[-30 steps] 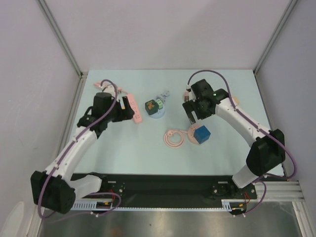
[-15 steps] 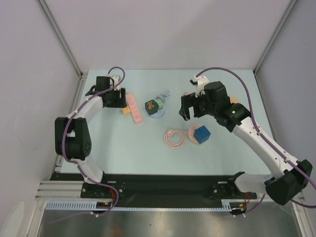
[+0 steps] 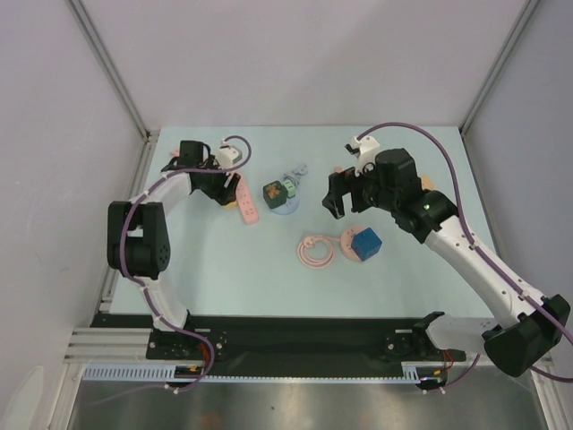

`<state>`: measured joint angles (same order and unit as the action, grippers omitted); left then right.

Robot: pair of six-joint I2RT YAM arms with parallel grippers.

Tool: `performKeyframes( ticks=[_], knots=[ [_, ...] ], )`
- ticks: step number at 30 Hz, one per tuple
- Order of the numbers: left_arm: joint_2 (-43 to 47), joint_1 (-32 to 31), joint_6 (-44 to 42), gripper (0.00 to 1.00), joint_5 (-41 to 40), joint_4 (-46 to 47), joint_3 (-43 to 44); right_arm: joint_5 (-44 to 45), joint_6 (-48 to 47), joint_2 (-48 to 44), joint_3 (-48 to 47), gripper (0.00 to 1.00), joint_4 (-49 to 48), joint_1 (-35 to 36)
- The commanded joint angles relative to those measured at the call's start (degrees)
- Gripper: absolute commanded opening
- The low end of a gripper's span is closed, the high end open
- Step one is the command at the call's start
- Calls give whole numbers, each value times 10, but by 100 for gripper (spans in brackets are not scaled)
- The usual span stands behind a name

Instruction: Insert the plug

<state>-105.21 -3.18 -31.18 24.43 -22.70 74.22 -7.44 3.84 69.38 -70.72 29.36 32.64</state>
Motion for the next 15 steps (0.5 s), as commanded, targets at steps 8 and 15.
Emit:
performKeyframes(
  ticks=[8,15],
  knots=[
    [-101,9,-168,74,6,-70,87,-15,-15,-32,2,100,-30,-6],
    [-116,9,-175,60,6,-94,92,-20,-11,-40,13,100,-46,-14]
  ],
)
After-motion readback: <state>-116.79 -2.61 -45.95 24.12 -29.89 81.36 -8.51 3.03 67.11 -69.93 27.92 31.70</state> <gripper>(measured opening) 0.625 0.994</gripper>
